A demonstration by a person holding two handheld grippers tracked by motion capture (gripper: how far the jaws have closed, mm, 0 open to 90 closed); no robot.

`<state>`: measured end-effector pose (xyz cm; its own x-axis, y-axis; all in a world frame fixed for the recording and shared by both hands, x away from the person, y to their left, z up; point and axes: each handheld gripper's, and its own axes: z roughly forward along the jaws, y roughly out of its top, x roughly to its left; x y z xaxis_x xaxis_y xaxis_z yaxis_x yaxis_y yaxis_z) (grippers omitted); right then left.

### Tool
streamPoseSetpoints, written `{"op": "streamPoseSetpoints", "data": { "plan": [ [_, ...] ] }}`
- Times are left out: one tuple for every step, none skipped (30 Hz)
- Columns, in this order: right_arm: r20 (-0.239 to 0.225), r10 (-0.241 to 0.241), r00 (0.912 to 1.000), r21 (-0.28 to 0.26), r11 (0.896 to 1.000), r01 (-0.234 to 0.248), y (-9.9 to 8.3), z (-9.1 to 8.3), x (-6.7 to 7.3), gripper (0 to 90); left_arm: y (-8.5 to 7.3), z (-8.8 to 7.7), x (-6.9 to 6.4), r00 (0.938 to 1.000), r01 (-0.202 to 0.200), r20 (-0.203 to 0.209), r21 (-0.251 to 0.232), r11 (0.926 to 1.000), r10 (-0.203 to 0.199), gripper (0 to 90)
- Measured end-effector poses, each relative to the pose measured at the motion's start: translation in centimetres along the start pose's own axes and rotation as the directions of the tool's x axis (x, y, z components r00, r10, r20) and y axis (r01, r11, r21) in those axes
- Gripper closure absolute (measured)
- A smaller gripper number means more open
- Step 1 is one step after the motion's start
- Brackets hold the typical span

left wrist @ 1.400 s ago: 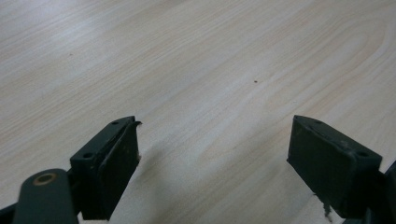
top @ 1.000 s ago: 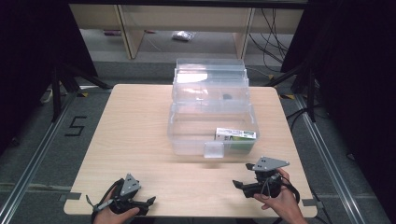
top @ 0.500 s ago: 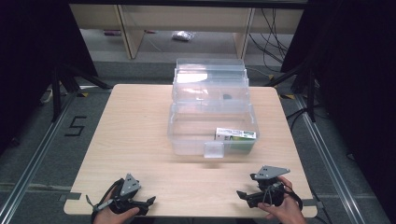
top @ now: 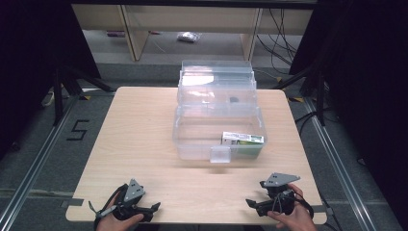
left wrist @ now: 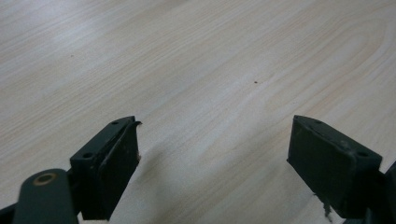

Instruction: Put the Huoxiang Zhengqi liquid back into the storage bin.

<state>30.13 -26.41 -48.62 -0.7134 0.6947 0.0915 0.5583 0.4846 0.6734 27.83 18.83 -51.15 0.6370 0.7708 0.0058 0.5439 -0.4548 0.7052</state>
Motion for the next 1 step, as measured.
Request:
{"op": "streamPoseSetpoints", "data": {
  "plan": [
    [-0.001, -0.004, 1.0000, 0.002, 1.000, 0.004, 0.02, -0.01, -0.03, 16.5, 0.00, 0.00, 0.02, 1.0000, -0.002, 0.000, 0.001, 1.0000, 0.002, 15.8]
  ]
}}
